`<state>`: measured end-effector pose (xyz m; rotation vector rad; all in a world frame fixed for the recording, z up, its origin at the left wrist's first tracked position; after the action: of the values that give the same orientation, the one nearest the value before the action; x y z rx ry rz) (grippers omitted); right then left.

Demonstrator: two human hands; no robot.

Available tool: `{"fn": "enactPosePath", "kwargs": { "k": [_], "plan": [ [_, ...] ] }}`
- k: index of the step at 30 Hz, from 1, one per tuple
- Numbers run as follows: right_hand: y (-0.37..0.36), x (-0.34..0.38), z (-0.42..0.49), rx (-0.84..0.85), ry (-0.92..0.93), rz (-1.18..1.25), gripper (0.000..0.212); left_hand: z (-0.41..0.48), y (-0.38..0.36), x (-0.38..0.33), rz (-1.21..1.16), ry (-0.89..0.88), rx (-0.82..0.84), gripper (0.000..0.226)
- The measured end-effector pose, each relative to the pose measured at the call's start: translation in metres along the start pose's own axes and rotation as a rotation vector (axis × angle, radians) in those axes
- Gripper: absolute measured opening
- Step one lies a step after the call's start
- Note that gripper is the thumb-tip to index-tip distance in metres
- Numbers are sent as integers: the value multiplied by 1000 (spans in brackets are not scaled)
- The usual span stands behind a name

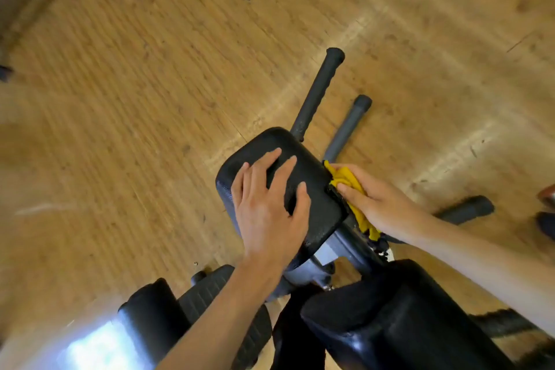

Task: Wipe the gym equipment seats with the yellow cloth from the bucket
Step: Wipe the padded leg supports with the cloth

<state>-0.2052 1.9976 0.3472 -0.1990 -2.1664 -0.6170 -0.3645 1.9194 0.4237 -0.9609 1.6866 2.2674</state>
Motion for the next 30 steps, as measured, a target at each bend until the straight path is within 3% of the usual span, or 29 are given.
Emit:
{"fn": "enactPosePath", "kwargs": {
  "k": [9,12,14,16,18,22,25,27,30],
  "plan": [
    [8,48,146,-16,67,129,42,3,-7,-7,144,-36,40,34],
    [-1,27,116,-9,50,232,39,2,-6,-5,151,-31,46,34],
    [-5,5,74,23,42,302,23,1,-6,-6,156,-32,47,34],
    [-5,-7,28,53,37,354,32,2,-6,-6,154,-34,46,34],
    [-1,-12,9,54,71,264,46,2,-6,-7,159,-28,44,34],
    [7,12,63,15,188,31,44,3,-7,-9,158,-15,53,35],
    [14,53,129,-30,267,12,38,4,-8,-9,163,-1,68,35],
    [13,62,155,-29,227,14,37,3,-7,-9,160,1,76,36],
    [5,45,134,-45,186,88,34,4,-6,-8,161,-8,77,35]
  ]
}}
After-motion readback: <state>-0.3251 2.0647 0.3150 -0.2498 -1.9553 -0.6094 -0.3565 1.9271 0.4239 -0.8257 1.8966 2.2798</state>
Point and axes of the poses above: each hand's wrist, its own z-axis towards the middle knuckle, its own y-axis out of the back of the hand, x = y × z, the point moved 5 cm from there along z, towards the middle knuckle, and after that the axes turned 15 degrees about -z, right-handed, at the moved point
